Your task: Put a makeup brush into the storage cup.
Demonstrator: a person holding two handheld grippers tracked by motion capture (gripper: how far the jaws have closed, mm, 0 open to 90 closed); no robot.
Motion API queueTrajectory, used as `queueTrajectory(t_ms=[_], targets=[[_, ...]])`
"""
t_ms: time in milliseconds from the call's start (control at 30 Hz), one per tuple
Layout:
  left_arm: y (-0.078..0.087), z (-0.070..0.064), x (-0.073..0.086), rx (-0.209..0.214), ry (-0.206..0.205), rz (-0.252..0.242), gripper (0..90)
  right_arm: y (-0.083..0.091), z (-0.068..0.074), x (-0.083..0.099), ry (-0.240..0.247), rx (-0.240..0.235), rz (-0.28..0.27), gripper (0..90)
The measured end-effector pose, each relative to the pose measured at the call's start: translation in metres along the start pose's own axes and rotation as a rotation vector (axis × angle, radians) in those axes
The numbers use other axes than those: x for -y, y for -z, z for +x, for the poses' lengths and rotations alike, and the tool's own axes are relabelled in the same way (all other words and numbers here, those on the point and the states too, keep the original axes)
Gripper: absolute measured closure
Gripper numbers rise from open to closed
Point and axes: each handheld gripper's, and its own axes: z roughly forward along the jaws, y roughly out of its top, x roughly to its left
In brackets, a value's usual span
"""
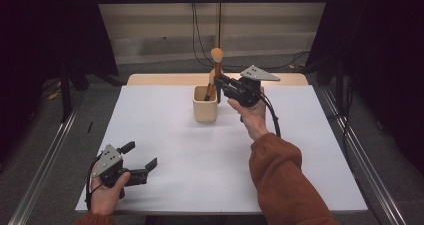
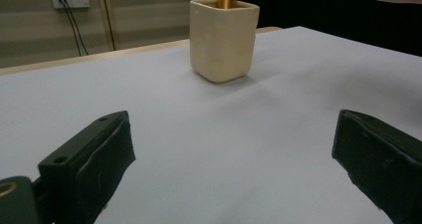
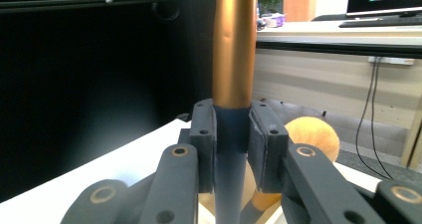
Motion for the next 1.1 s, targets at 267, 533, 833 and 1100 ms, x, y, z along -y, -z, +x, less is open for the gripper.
queueTrajectory(t_ms=[267,533,833,1100], targets=[[0.0,0.0,0.0,0.0,-0.005,0.001,2.6,-0.015,-0.005,-0.003,0.001,0.023,0.003,75.4],[0.0,0.002,0.0,-0.002,-0.006,0.003,2.7,-0.027,-0.011,0.002,-0.014,0.028,0.027,75.4],[0.001,0.003,0.001,-0.01,-0.01,0.005,2.5,-0.039,-0.016,0.006,-0.013,0.046,0.01,75.4],[0.001,0.003,0.001,-0.007,-0.013,0.013,2.5,-0.043,-0.017,0.014,-0.028,0.043,0.014,75.5]])
